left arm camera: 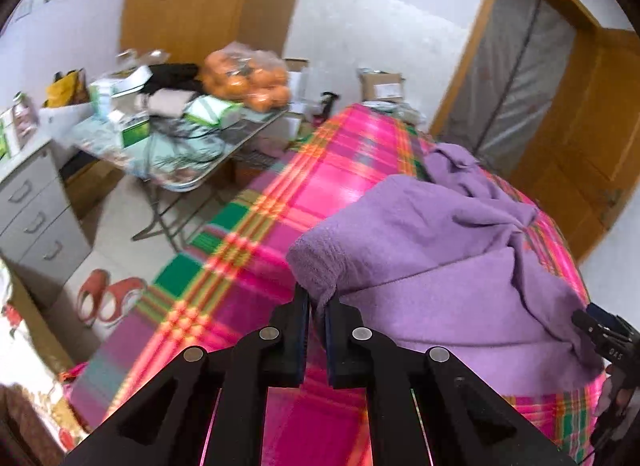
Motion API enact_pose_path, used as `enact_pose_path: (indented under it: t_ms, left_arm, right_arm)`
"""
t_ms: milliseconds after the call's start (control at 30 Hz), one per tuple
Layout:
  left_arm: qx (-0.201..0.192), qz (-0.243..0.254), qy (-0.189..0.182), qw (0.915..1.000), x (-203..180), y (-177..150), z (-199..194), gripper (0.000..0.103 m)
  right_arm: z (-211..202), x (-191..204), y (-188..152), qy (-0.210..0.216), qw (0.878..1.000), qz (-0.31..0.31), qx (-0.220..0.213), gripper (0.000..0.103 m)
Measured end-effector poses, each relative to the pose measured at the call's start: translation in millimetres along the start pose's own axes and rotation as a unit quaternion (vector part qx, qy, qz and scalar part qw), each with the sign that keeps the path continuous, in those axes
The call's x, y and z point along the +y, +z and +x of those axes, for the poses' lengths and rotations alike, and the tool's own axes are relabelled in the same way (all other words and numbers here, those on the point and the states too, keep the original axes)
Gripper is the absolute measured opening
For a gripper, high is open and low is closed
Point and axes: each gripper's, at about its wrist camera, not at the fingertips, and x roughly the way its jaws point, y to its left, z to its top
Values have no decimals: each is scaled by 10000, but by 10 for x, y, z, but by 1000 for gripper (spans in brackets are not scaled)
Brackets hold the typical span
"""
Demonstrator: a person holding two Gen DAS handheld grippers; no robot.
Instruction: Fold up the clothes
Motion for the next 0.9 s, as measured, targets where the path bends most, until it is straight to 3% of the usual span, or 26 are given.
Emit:
enact_pose_path:
  t_ms: [333,400,433,500,733,900]
  left_arm:
    - [310,170,167,9992,-36,-149,169,7]
    - [323,156,165,9992,-27,-148,170,7]
    - [334,150,163,9992,-26,-151,171,7]
    - [347,148,155,9992,-23,-159,182,7]
    - [390,145,129,9991,-12,-184,221,7]
    - [408,131,105,9990,0,-204,244,7]
  right_arm:
    - [513,567,129,568,9948,-783,326,74]
    - [687,577,146,540,9936,-829,541,49]
    - [747,565,157,537,9934,-821,602,32]
    - [749,461,194,565,9947,-671,531,4]
    - [518,-236,250,-21,9998,125,184,3]
    - [295,-738,182,-680,9947,762,111,3]
